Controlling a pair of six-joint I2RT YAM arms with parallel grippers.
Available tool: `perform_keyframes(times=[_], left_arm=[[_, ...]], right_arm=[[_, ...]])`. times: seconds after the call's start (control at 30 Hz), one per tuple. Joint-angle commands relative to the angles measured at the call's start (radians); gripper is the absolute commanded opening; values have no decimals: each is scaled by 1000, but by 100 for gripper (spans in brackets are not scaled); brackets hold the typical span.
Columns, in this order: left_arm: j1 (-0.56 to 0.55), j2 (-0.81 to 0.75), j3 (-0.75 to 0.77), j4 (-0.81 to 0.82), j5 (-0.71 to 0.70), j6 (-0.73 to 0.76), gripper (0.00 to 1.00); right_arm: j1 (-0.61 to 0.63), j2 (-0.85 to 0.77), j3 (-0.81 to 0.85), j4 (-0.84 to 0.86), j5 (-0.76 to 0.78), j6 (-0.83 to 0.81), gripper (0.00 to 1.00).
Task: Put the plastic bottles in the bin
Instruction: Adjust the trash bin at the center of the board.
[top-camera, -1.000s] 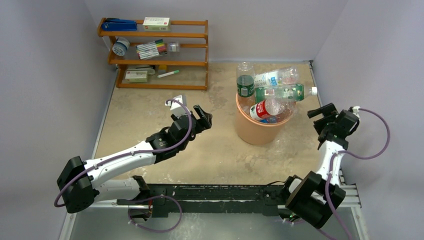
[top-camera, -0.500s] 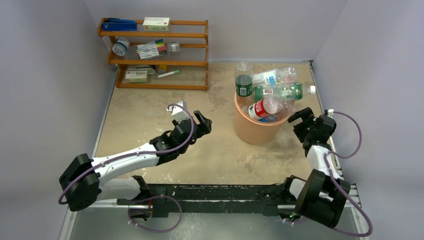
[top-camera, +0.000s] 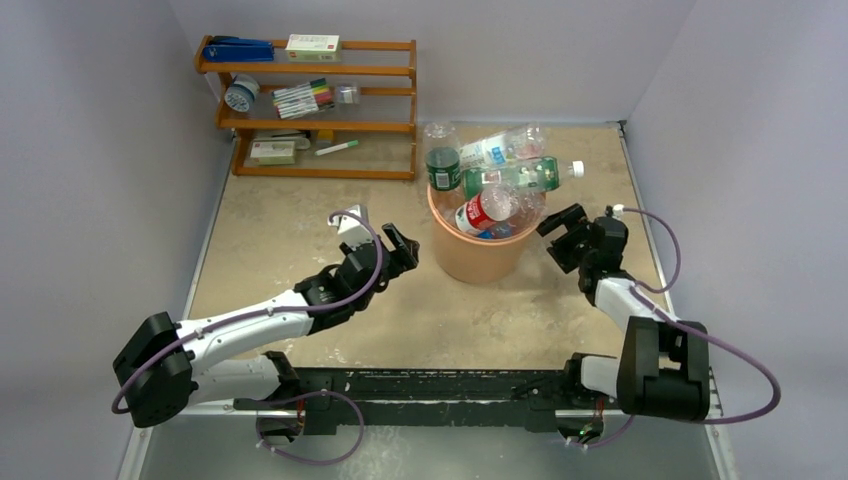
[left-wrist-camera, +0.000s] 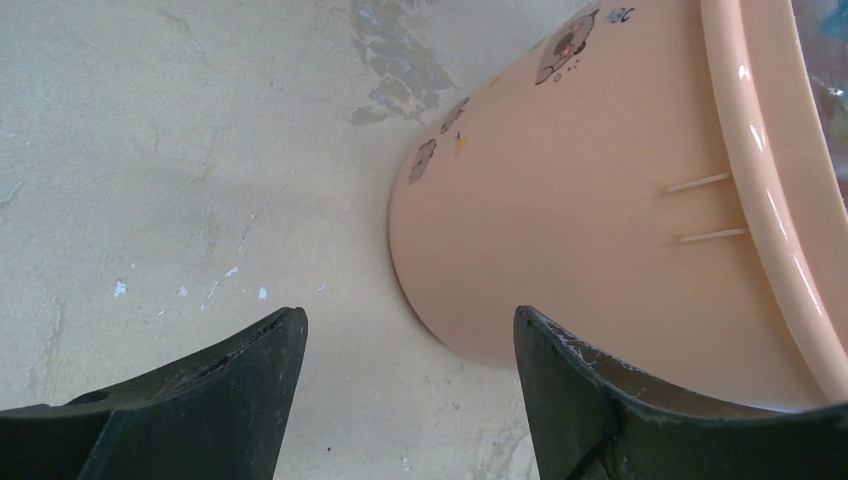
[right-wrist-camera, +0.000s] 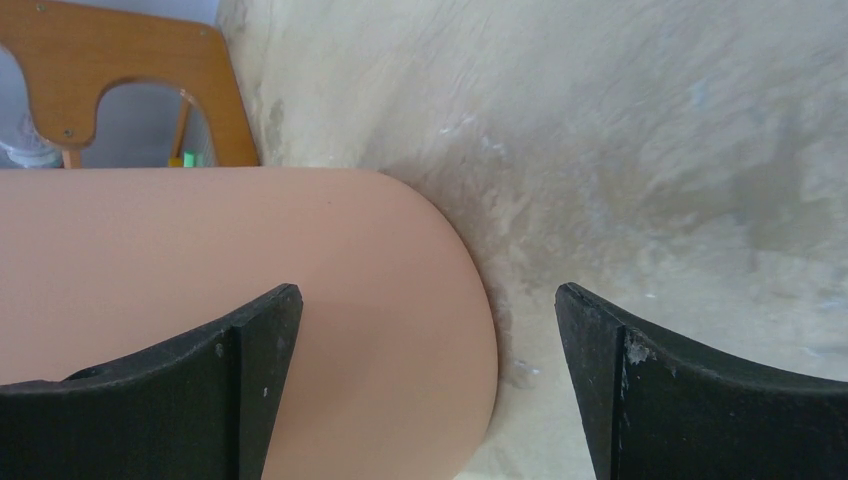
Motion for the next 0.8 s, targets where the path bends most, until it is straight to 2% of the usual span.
perform_keyframes(times=[0.0,0.27,0.57,0.77], left_arm=[[7,-43,-9,7,-38,-14,75],[27,-90,-35,-32,-56,-26,75],[50,-220,-75,-139,-122,-49,75],[51,-334,-72,-332,-237,-86,77]], right_arm=[[83,52,61,109,37,70,100],[209,165,136,168,75,107,100],[281,275,207,220,65,99,100],[271,235,251,104,85,-32,100]])
